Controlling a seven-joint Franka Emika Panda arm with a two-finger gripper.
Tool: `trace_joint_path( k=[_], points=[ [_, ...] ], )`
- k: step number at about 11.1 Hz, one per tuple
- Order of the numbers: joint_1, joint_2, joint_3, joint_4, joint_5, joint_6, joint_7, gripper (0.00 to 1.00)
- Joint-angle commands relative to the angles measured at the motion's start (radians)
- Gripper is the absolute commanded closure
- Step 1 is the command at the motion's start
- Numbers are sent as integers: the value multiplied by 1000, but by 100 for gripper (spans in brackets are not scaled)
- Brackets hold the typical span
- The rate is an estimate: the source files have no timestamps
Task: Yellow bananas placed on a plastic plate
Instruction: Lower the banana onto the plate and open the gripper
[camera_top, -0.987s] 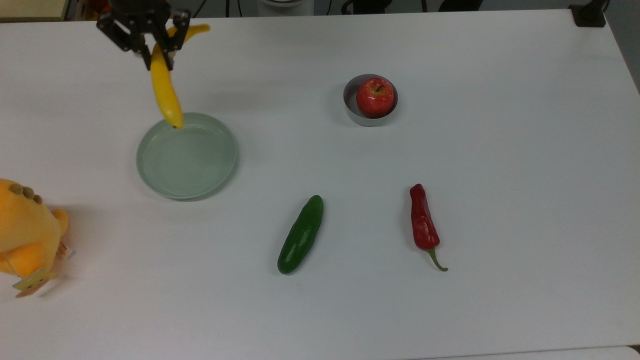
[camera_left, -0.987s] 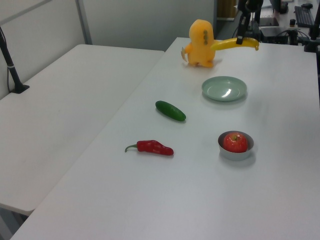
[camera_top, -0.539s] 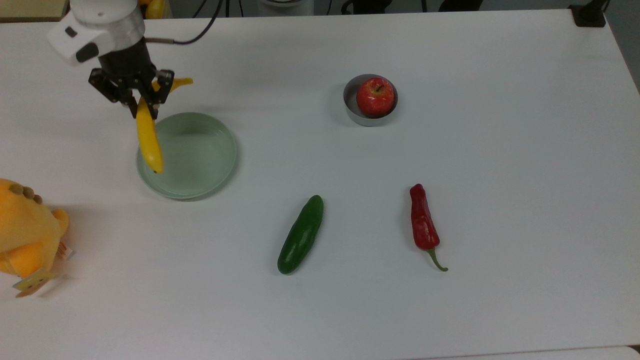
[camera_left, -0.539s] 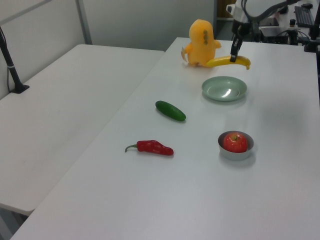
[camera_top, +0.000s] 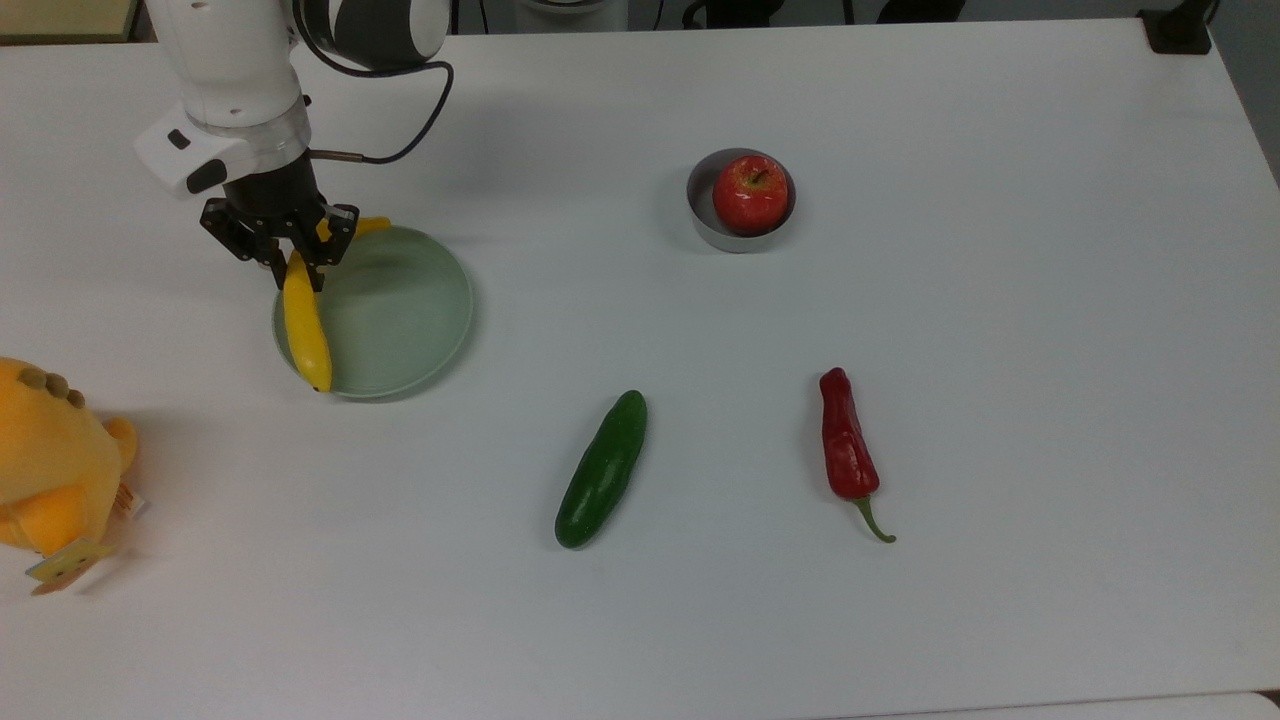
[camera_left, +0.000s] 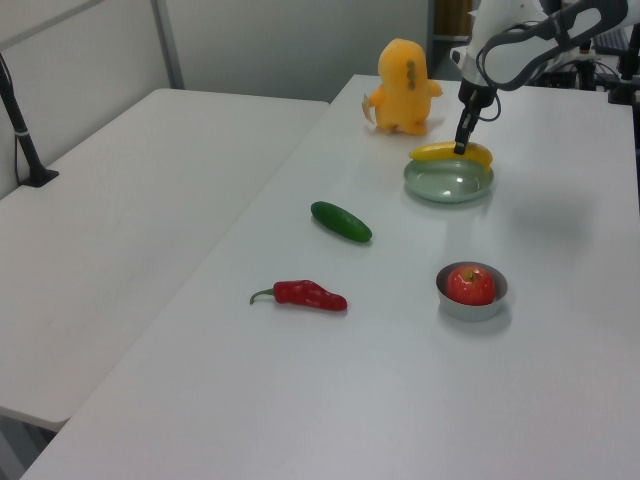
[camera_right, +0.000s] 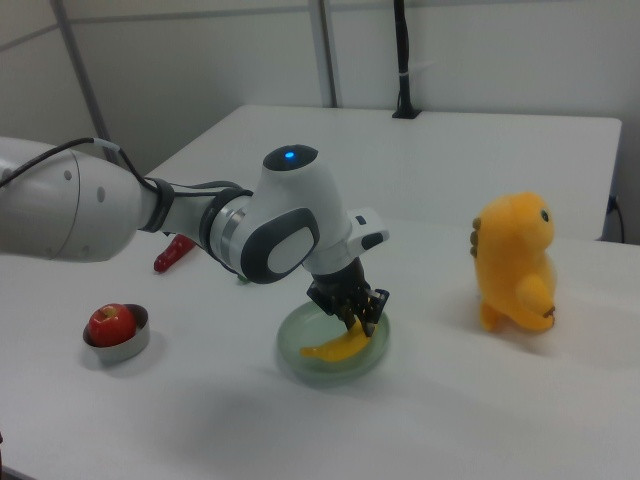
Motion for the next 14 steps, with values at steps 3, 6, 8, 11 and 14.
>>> trace_joint_path(
  k=[3,6,8,11,14],
  points=[
    [9,-14,20,-35,18,44,-10,93],
    [7,-8,22,-33,20,37,-8,51],
    [6,-11,22,-32,21,30,-5,19],
    [1,-43,22,-21,21,-52,53,0],
    [7,-127,22,7,21,-207,143,0]
  ],
)
